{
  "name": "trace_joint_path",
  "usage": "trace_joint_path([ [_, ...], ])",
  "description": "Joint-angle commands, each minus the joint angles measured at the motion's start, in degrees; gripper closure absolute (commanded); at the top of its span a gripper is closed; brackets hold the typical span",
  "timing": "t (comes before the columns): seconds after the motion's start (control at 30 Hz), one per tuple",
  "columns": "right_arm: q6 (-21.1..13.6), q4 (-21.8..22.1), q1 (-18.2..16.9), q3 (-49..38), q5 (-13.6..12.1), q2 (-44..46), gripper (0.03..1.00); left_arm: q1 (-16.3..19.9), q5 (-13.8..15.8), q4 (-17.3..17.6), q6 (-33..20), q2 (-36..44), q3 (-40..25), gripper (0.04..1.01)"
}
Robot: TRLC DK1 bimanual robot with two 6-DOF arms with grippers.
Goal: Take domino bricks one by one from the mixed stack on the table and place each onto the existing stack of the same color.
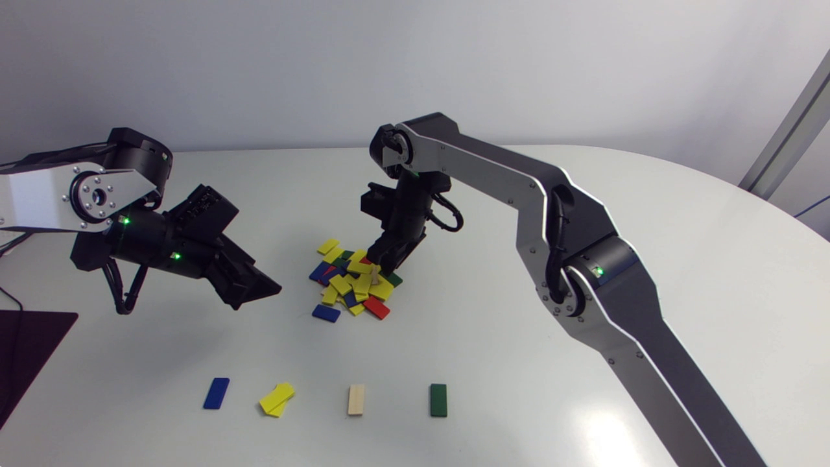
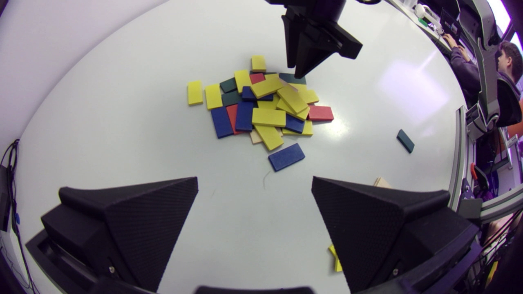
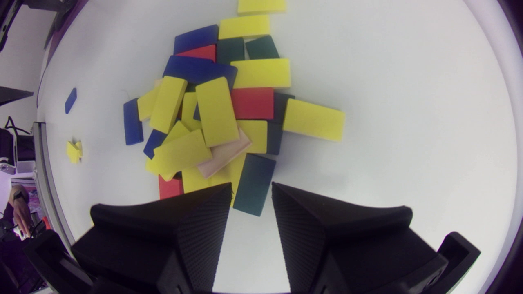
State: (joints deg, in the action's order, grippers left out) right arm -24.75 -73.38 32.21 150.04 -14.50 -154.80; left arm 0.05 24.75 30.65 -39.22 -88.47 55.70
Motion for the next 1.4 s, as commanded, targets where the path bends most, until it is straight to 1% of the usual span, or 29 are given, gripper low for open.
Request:
trace_joint_path([
  [0.0,-1.1,-1.6,-0.4,0.9,0.7,-2.8,0.667,0.5,0.7,-0.2,-1.2,-1.2,-0.2,0.052],
  [0.4,-1.0,-2.7,-0.5,0.2,1.1,-2.8,0.667,1.2,1.3,-0.2,-2.1,-1.2,-0.2,0.052],
  [0.63,-0.8,-2.6,-0.3,-1.8,3.2,-2.2,0.667,1.4,1.8,-0.2,-2.4,-1.1,-0.2,0.052],
  [0.7,-0.8,-2.2,-0.1,-2.6,4.0,-1.9,0.667,1.6,2.1,-0.2,-2.5,-1.1,-0.2,0.052],
  [0.83,-0.7,0.9,0.2,-6.3,4.7,0.3,0.667,2.0,2.3,-0.2,-2.9,-1.0,-0.3,0.052],
  [0.97,-0.6,1.6,0.8,-6.1,5.8,0.8,0.667,2.1,2.3,-0.2,-3.1,-0.8,-0.3,0.052],
  [1.37,-0.5,1.8,2.9,-4.5,5.4,1.9,0.667,3.6,2.6,0.0,-4.0,-0.6,-1.0,0.052],
])
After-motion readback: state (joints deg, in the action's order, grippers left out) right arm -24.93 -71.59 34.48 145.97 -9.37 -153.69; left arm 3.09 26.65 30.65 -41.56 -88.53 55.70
